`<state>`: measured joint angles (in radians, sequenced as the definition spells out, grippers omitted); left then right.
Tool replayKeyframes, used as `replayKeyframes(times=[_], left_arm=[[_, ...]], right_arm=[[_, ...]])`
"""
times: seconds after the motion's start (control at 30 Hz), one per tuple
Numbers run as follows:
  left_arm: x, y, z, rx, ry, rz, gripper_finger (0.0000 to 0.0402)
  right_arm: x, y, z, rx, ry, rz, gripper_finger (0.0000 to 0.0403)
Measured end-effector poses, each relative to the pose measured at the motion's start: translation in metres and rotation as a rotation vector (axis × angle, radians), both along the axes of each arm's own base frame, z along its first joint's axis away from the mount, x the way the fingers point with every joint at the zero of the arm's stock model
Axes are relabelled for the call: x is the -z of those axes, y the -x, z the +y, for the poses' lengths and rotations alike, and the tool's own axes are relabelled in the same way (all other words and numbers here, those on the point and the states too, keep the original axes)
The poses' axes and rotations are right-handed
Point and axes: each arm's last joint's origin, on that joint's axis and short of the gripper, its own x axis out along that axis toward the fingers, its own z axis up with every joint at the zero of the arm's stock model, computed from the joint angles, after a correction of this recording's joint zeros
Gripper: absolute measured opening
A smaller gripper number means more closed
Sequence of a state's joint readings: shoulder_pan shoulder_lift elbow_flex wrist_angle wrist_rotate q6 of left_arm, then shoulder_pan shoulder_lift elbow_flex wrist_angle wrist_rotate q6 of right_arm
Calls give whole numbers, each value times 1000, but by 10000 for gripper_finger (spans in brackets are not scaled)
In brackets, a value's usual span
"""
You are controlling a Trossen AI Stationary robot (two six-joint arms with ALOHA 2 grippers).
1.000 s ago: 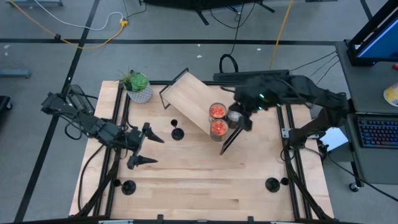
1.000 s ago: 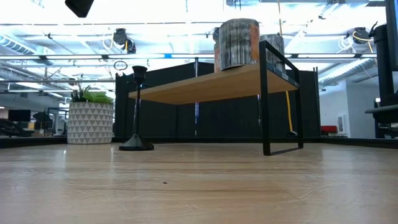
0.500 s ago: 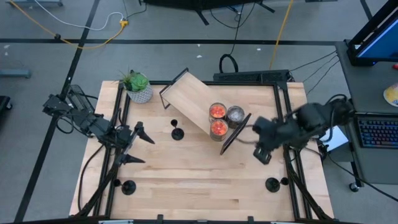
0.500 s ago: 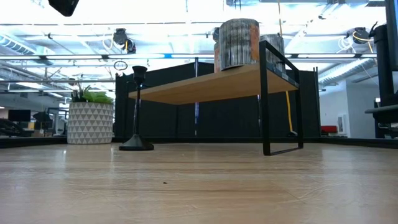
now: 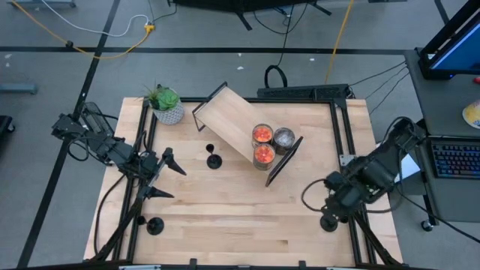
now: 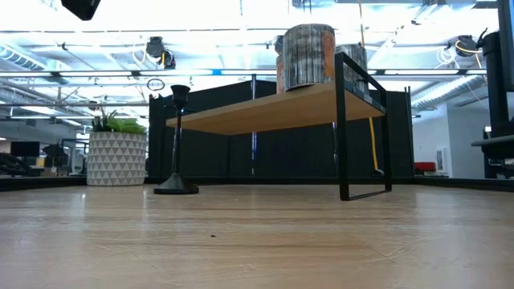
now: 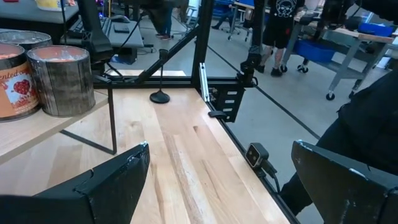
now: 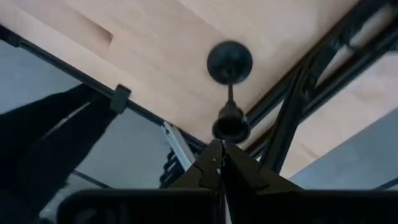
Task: Pick & Place candle stick holders
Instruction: Put the bottom right black candle holder on the shelf
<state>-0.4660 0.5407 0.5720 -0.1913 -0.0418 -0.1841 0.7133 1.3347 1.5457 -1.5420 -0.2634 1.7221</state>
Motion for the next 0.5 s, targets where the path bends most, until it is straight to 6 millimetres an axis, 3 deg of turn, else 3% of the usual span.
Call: replayKeyframes(times=[0.27, 0.5], left_arm=[[-1, 0, 0, 0, 3, -6, 397], [-1, 0, 0, 1, -3, -9, 397]], right_arm=[[-6, 20, 8, 149, -17, 49, 4], [-6, 27, 14, 171, -19, 65, 42]])
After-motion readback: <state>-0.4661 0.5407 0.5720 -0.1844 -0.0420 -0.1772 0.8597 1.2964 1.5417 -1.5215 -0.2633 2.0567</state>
